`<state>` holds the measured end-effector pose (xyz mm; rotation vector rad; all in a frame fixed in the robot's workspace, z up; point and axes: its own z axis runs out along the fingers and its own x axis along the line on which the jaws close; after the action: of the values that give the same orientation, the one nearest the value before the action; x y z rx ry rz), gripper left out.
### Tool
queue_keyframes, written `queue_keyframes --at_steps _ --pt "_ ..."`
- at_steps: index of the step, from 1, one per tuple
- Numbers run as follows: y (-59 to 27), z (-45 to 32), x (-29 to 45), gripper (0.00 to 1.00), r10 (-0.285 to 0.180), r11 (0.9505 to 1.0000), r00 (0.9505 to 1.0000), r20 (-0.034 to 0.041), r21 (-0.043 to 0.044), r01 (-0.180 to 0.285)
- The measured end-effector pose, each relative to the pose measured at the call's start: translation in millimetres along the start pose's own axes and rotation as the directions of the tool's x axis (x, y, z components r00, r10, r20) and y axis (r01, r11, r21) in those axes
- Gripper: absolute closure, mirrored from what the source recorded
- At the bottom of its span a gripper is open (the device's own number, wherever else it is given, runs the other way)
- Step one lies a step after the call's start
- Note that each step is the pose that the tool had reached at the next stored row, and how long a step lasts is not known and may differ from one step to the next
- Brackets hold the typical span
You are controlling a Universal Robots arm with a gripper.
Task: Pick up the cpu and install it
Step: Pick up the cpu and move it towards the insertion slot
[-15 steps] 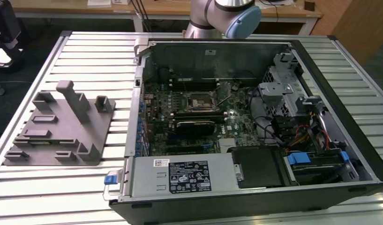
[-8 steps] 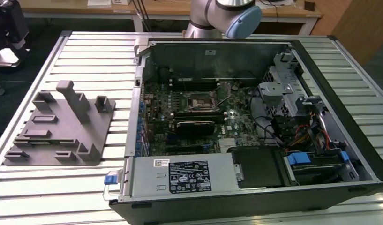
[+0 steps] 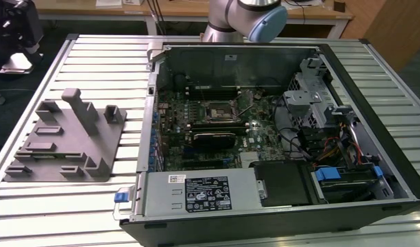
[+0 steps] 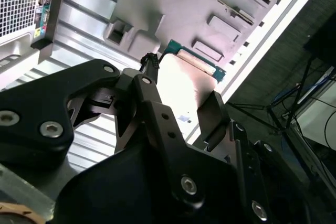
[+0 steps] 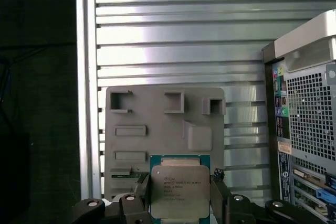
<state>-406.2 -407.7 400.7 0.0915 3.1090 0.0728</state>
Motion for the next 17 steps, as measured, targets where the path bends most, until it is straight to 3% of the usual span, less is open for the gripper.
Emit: queue_keyframes --at_steps 17 --pt "2.8 1.4 -43.9 0.46 0.000 1.0000 1.0000 0.0000 0.0000 0.000"
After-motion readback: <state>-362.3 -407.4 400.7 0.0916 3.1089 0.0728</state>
